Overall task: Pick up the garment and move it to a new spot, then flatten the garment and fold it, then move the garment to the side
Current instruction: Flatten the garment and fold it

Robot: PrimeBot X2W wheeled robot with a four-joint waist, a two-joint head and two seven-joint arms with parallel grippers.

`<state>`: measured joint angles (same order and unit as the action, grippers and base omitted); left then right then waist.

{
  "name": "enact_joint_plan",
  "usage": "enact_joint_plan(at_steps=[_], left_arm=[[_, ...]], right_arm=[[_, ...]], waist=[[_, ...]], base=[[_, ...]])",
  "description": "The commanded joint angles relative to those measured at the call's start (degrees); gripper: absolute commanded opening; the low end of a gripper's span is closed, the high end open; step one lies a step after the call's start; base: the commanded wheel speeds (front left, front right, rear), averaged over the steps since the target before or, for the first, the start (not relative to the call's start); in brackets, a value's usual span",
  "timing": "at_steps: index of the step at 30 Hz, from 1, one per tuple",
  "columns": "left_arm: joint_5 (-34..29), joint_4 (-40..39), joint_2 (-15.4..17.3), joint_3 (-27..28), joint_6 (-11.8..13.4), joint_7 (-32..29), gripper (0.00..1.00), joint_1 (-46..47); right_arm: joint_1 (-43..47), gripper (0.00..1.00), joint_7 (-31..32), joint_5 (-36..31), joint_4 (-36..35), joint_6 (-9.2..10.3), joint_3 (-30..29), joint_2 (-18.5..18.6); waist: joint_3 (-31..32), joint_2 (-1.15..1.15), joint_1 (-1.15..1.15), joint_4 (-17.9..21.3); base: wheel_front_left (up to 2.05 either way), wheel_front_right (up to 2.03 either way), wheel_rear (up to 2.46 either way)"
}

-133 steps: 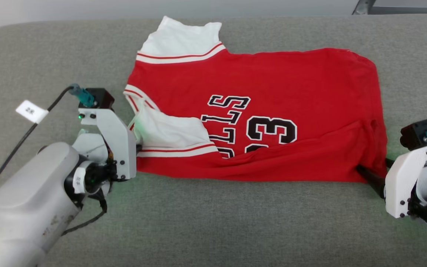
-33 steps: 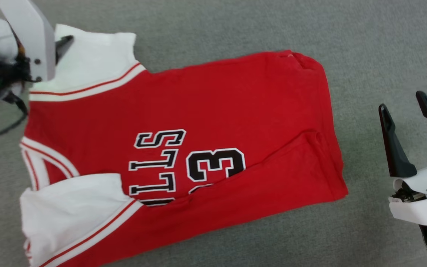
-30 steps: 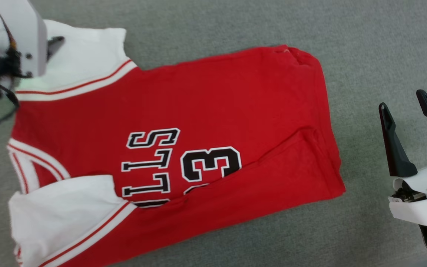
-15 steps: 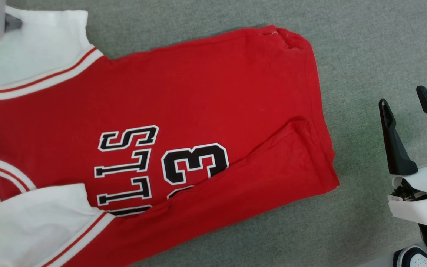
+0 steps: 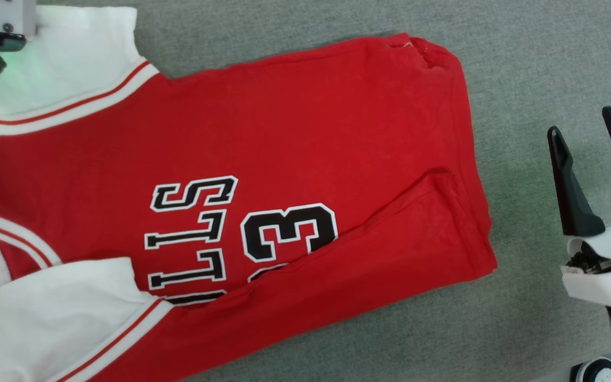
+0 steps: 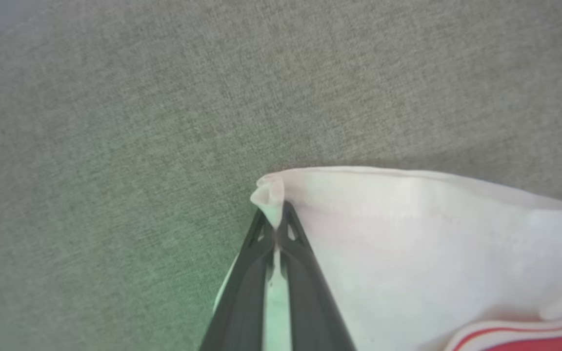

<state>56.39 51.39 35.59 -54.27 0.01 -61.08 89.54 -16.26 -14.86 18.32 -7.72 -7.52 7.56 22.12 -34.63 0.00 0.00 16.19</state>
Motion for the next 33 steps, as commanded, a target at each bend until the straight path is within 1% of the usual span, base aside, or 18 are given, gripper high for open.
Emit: enact_joint_plan(at_steps=[1,4,7,9,11,15,17,18,20,24,31,32,33], left_arm=[[-0.2,0.5,-0.5,-1.0,-0.2,-0.3,0.0,-2.6],[-0.5,-0.6,-1.0,-0.9,-0.5,1.2,0.0,-2.3],[-0.7,-1.4,-1.8,-0.8,-0.6,2.8,0.0,-2.0],[-0.9,-1.7,-2.2,-0.8,-1.0,4.1,0.0,-1.9],[-0.7,-1.6,-2.8,-0.8,-0.9,4.6,0.0,-2.0],[-0.6,-1.4,-4.1,-0.8,-0.9,5.7,0.0,-1.7],[-0.5,-1.3,-4.8,-0.8,-1.0,6.1,0.0,-1.6],[-0.5,-1.3,-5.1,-0.8,-1.0,6.1,0.0,-1.4],[-0.4,-1.0,-5.7,-0.8,-1.0,6.5,0.0,-1.1],[-0.4,-0.5,-6.6,-0.9,-1.2,7.0,0.0,-0.7],[-0.2,0.6,-7.8,-1.0,-1.8,7.8,0.0,-0.1],[-0.1,0.7,-7.9,-1.0,-1.8,7.9,0.0,-0.1],[-0.1,0.9,-8.0,-0.9,-1.9,7.9,0.0,-0.2]], right_arm=[[-1.2,1.0,0.7,0.7,-0.4,0.06,0.1,0.5],[-3.1,1.0,3.5,2.8,-0.8,0.06,0.4,0.9],[-6.3,1.0,9.5,5.5,-0.8,0.06,1.6,2.2],[-9.2,1.0,15.5,7.2,-0.4,0.06,2.7,3.1],[-12.5,1.0,23.0,8.2,0.6,0.05,4.4,4.2],[-19.9,1.0,37.1,11.1,3.8,0.06,7.7,5.0],[-23.3,1.0,43.2,13.7,6.3,0.06,9.6,4.4],[-25.1,1.0,46.2,14.0,7.7,0.06,10.5,4.8],[-28.4,1.0,50.8,15.8,10.2,0.06,12.2,4.5],[-34.2,1.0,57.4,18.3,15.7,0.05,15.4,3.9],[-41.2,1.0,65.0,23.0,25.5,0.05,20.3,2.2],[-41.8,0.84,66.1,23.4,26.6,0.05,21.0,2.1],[-42.6,0.2,66.9,23.8,27.6,0.05,21.7,2.2]], waist=[[0.3,0.0,0.0,-0.5],[0.9,0.0,0.0,-1.3],[1.5,0.0,0.0,-2.3],[1.9,0.0,0.0,-2.9],[2.2,0.0,0.0,-3.3],[2.2,0.0,0.0,-4.2],[2.1,0.0,0.0,-4.6],[2.0,0.0,0.0,-4.9],[1.8,0.0,0.0,-5.3],[1.2,0.0,0.0,-6.0],[0.4,0.0,0.0,-6.9],[0.3,0.0,0.0,-7.0],[0.2,0.0,0.0,-7.1]], base=[[0.0,0.0,0.0],[0.0,0.0,0.0],[0.0,0.0,0.0],[0.0,0.0,0.0],[0.0,0.0,0.0],[0.0,0.0,0.0],[0.0,0.0,0.0],[0.0,0.0,0.0],[0.0,0.0,0.0],[0.0,0.0,0.0],[0.0,0.0,0.0],[0.0,0.0,0.0],[0.0,0.0,0.0]])
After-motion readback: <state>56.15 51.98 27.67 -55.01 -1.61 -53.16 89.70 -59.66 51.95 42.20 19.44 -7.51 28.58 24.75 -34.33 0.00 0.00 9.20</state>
